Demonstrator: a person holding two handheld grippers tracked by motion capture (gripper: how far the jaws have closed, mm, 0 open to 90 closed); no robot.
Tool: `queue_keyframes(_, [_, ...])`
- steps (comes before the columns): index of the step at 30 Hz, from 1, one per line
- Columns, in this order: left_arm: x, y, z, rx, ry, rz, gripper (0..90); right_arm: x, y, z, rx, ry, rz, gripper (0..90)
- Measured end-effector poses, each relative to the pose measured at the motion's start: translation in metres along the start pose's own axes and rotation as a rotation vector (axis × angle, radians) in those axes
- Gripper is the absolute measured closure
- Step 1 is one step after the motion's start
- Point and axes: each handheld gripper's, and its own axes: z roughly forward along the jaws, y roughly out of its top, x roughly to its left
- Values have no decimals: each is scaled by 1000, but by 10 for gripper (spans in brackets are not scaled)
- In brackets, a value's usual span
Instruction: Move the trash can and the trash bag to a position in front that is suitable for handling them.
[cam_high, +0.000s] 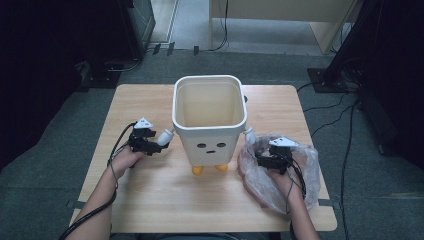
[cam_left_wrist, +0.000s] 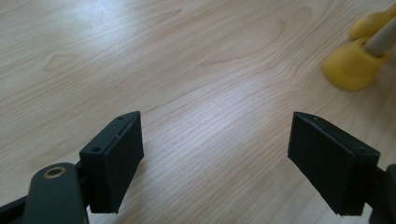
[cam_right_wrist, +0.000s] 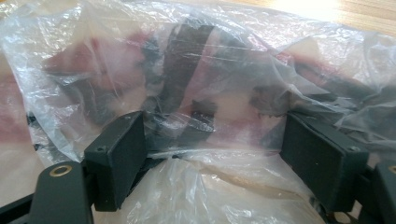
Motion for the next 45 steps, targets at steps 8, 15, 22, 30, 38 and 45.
queue_keyframes(8, [-6, 10, -7, 24, -25, 13, 184, 0, 0, 0, 0, 0, 1, 214])
queue_keyframes(15, [-10, 17, -10, 27, -3, -38, 185, 0, 0, 0, 0, 0, 0, 214])
queue_keyframes(22, [-10, 21, -16, 44, -21, -9, 185, 0, 0, 0, 0, 0, 0, 213])
queue_keyframes(30, [-13, 26, -24, 37, -58, -13, 186, 0, 0, 0, 0, 0, 0, 213])
queue_keyframes(38, [-12, 33, -36, -4, -70, -8, 356, 0, 0, 0, 0, 1, 0, 213])
queue_keyframes(45, [-10, 38, -40, -11, -62, -69, 212, 0, 0, 0, 0, 1, 1, 213])
